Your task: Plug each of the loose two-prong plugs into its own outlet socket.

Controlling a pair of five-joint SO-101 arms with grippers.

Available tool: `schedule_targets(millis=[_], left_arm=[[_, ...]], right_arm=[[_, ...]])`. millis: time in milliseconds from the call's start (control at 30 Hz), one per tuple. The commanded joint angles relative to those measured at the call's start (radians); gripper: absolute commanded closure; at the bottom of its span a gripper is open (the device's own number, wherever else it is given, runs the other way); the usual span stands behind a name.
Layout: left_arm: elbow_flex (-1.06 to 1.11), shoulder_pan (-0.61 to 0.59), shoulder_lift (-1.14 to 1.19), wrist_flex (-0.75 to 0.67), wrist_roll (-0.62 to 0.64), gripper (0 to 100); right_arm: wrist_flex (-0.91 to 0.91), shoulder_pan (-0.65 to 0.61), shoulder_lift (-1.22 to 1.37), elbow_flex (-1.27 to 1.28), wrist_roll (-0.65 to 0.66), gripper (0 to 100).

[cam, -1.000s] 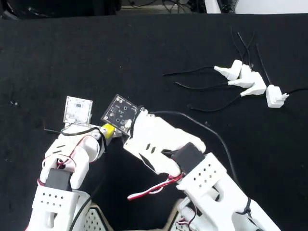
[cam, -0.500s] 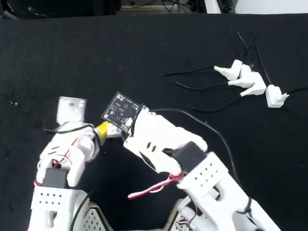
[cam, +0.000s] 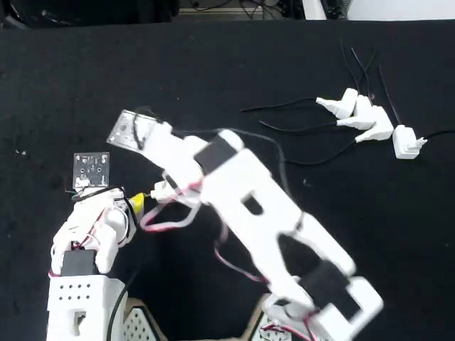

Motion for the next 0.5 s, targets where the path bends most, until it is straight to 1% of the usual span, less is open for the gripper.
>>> schedule_targets(millis=[0,100,233,467], left_arm=[[-0.010,-0.008,-0.006,-0.011,0.006,75],[-0.008,-0.010,-0.006,-0.005,0.006,75],[-0.022,-0.008,-0.014,0.041,0.006,75],[-0.025,-0.008,-0.014,0.043,0.006,75]], right_arm=[[0.057,0.041,0.133,-0.208,0.071,98.8],[0.107,0.066,0.216,-0.318,0.120,98.8],[0.144,0.103,0.306,-0.412,0.180,98.8],[0.140,0.106,0.377,-0.441,0.258,98.8]])
